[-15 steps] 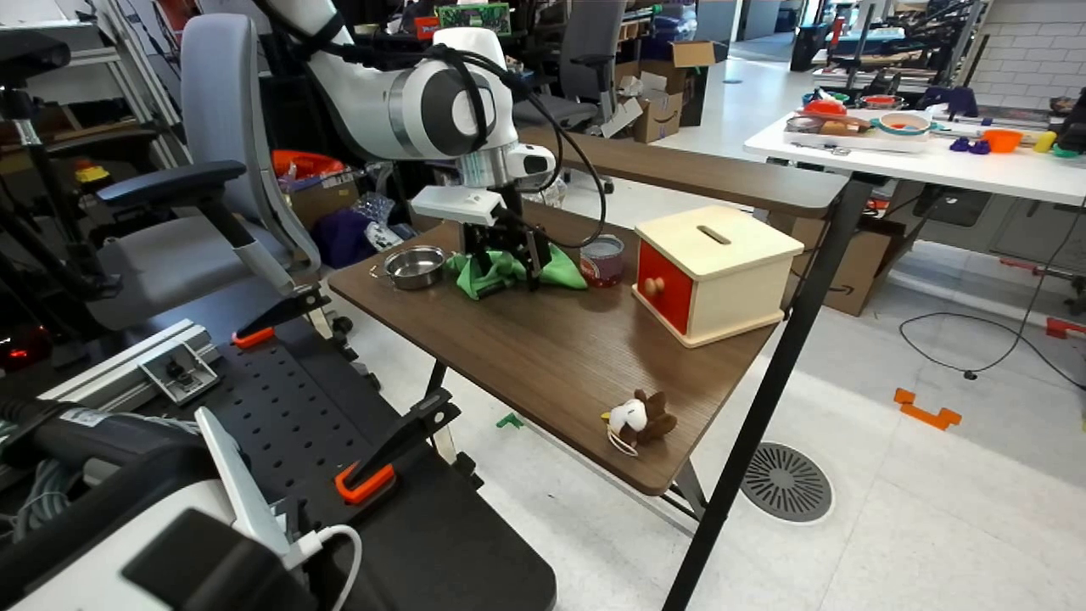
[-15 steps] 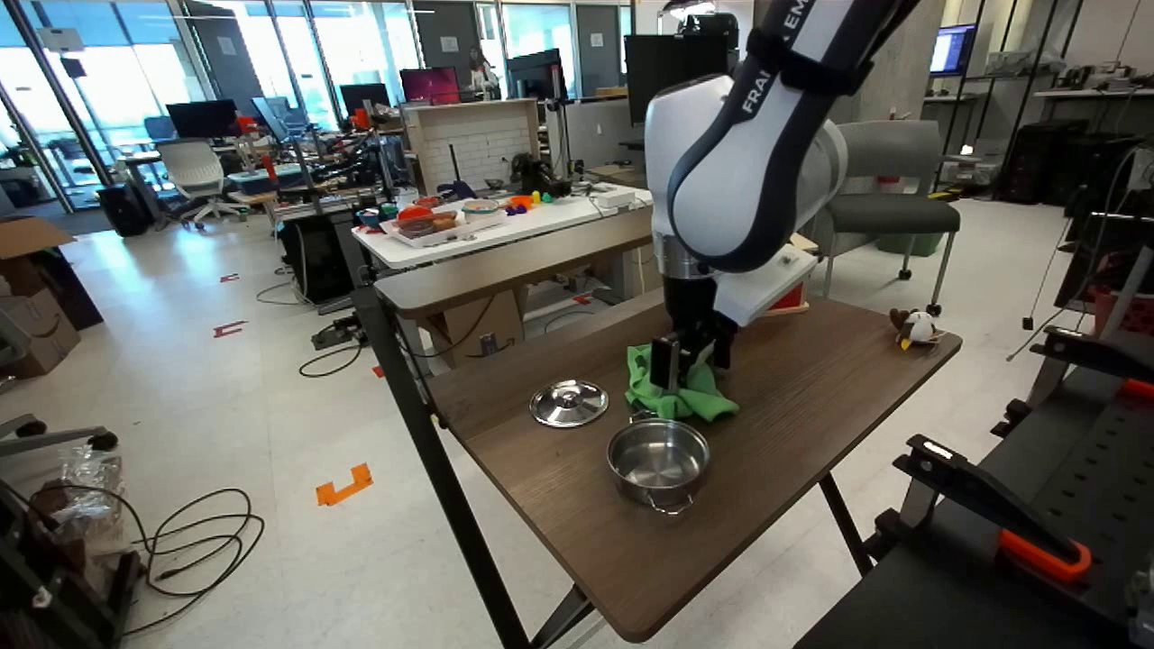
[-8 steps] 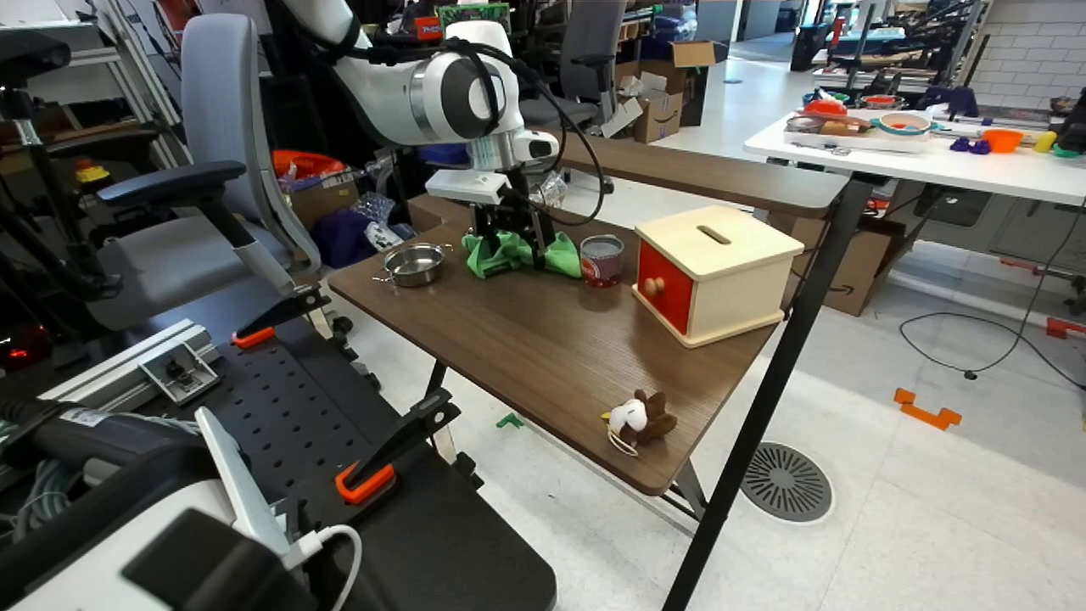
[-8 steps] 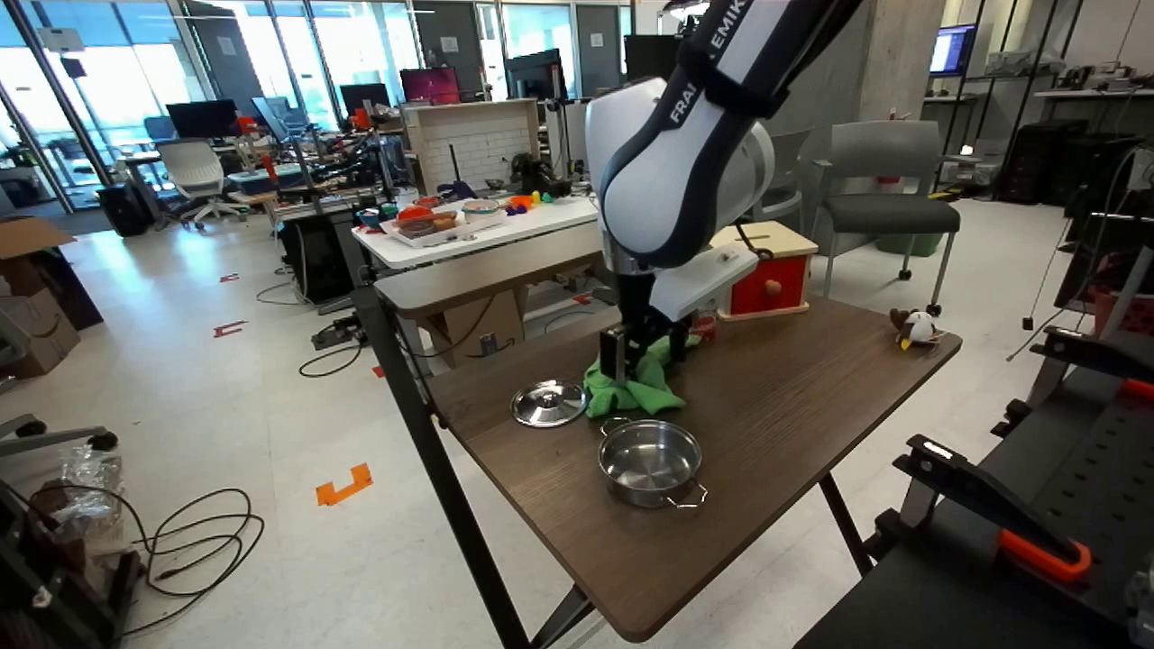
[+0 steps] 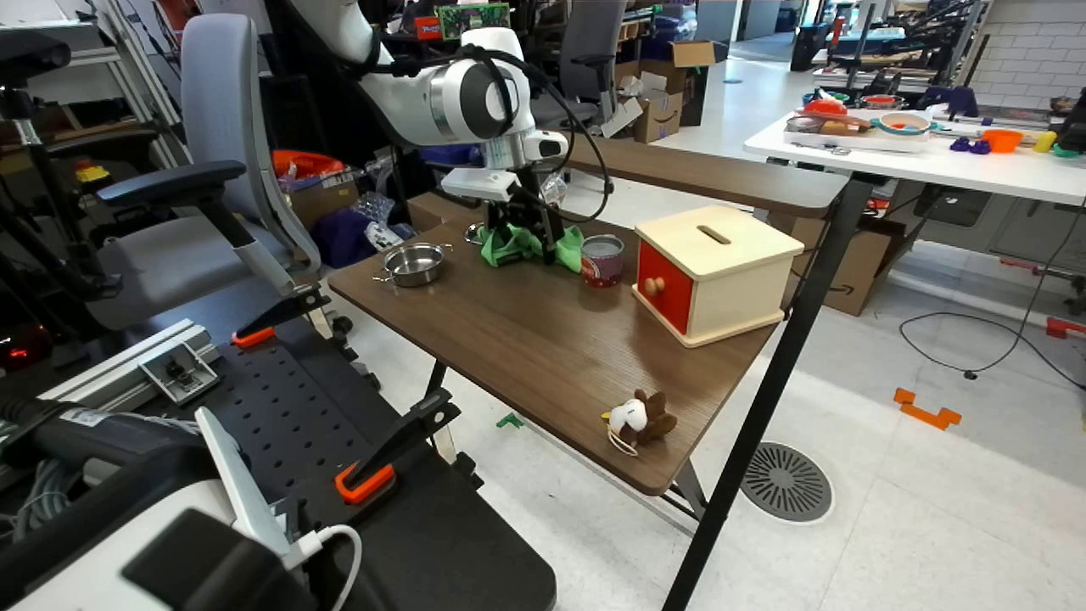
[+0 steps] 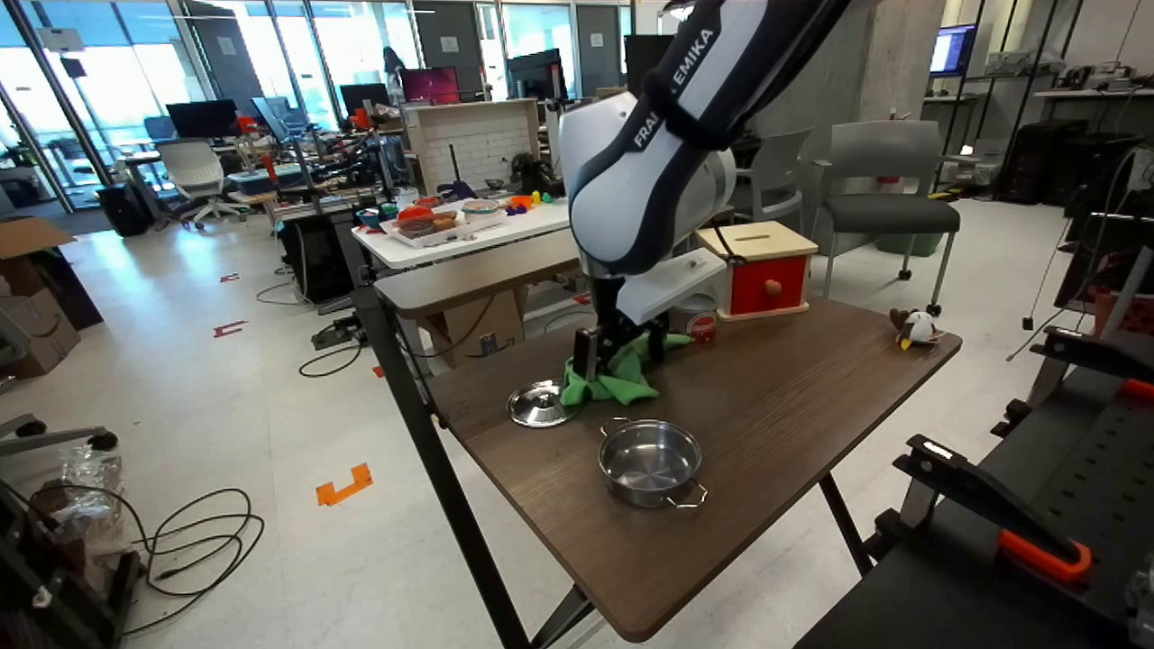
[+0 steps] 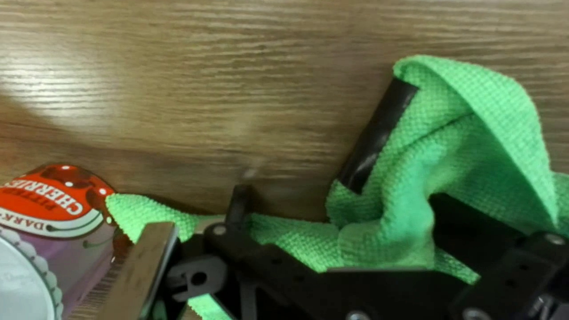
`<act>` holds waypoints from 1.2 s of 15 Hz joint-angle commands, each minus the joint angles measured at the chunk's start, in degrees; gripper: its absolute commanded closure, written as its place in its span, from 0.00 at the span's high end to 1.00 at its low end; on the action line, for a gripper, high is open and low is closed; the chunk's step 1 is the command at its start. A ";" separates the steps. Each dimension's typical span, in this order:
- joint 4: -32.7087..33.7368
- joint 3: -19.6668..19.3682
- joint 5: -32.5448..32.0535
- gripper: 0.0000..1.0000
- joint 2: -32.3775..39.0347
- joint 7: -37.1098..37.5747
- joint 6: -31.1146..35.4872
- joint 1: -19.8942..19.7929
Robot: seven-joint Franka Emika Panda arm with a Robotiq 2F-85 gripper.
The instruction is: Move the green towel to the right of the lid
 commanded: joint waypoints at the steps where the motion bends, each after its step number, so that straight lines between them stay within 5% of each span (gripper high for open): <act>1: 5.02 -0.28 -0.67 1.00 2.57 1.56 -3.17 0.53; 6: 1.00 -0.35 -1.25 1.00 -1.88 1.39 -6.36 1.19; 13: -16.46 2.39 -0.34 1.00 -20.42 -0.20 -9.25 0.60; 14: -7.71 2.10 -0.86 1.00 -12.37 0.75 -7.41 0.65; 18: -14.48 2.73 -0.99 1.00 -19.24 0.84 -9.10 0.39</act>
